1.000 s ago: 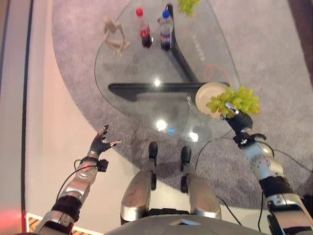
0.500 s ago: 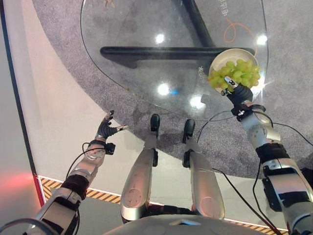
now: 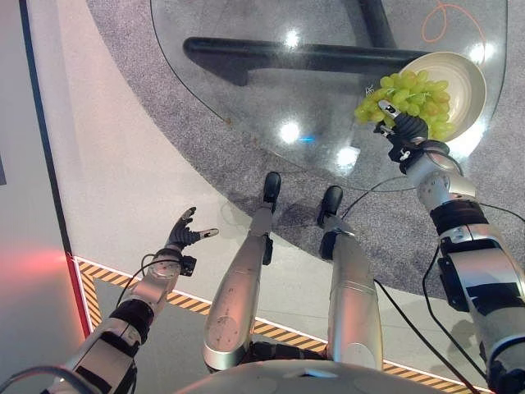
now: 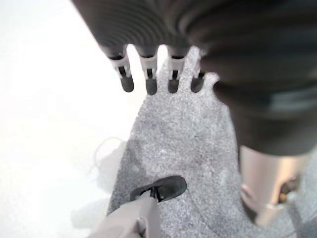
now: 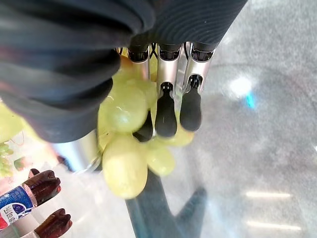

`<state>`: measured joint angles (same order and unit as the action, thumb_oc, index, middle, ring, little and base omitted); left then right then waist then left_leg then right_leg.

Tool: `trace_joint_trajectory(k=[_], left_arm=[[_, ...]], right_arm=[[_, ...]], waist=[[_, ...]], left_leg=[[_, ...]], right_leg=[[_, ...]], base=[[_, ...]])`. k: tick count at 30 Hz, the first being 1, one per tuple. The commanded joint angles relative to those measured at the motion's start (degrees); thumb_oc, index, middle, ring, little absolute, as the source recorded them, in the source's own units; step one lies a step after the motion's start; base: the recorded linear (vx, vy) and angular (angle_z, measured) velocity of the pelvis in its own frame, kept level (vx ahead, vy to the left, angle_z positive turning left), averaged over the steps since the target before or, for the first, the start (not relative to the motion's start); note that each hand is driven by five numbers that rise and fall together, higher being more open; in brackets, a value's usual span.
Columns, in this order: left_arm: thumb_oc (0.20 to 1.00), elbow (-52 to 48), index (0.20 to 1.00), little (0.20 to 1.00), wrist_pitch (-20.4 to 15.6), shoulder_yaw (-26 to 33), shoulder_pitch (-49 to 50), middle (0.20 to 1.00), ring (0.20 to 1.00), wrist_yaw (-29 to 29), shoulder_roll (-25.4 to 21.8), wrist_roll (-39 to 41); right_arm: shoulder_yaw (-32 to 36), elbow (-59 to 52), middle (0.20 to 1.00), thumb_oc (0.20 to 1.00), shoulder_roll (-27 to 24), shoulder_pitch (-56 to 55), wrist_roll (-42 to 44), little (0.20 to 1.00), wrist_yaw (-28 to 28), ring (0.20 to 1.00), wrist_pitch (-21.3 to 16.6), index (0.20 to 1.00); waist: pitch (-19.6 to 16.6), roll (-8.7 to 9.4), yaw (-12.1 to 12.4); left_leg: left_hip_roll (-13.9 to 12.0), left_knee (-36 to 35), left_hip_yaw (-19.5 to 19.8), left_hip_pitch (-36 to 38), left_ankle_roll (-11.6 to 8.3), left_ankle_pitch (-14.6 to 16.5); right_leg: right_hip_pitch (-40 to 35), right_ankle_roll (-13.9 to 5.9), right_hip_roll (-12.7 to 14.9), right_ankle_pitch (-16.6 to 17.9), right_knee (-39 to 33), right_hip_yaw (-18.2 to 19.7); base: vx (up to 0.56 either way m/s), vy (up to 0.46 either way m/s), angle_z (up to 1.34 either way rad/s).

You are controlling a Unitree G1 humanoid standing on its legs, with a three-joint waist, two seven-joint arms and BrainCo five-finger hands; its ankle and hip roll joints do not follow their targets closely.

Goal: Pick up fruits into the plate

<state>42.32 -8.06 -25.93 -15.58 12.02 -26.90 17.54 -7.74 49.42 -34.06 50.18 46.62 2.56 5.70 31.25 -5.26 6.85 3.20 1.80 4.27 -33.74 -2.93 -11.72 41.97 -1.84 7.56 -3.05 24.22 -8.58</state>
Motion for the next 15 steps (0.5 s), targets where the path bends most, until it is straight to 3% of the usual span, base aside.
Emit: trace_joint_trajectory(k=[1, 11, 15], left_arm=[[1.000, 0.46, 1.000, 1.000, -1.62, -1.06, 1.52, 1.000, 1.000, 0.60, 2.61, 1.58], [1.000, -0.66, 1.000, 1.000, -1.72, -1.62, 1.17, 1.000, 1.000, 1.48, 2.35, 2.43], [1.000, 0.01, 1.000, 1.000, -2.05, -1.70, 1.40, 1.000, 1.000, 1.64, 2.48, 2.67]], right_arm=[[-1.85, 0.93, 1.000, 1.000, -5.53, -1.32, 0.26, 1.000, -1.28, 1.000, 0.37, 1.000], [-0.54, 2.57, 1.000, 1.000, -6.28, -1.23, 0.87, 1.000, -3.19, 1.000, 0.20, 1.000], [0.84, 1.32, 1.000, 1.000, -5.92, -2.13, 6.33, 1.000, -1.70, 1.000, -2.72, 1.000]], waist=[[-1.46, -3.03, -0.64], [-1.46, -3.17, -1.19], [-1.46, -3.16, -1.76]], left_leg=[[0.76, 10.33, -0.34, -0.92, 1.79, 10.32], [0.61, 9.50, -1.15, -0.46, 1.82, 9.94], [0.50, 9.21, -1.47, 0.04, 1.81, 9.93]], right_leg=[[-2.41, -3.10, 0.72, 4.82, -6.72, -1.43], [-2.61, -3.24, 0.28, 5.25, -7.44, -1.02], [-2.75, -3.27, 0.02, 5.38, -7.57, -0.66]], base=[[0.00, 0.000, 0.00], [-0.02, 0.002, 0.00], [-0.01, -0.002, -0.01]])
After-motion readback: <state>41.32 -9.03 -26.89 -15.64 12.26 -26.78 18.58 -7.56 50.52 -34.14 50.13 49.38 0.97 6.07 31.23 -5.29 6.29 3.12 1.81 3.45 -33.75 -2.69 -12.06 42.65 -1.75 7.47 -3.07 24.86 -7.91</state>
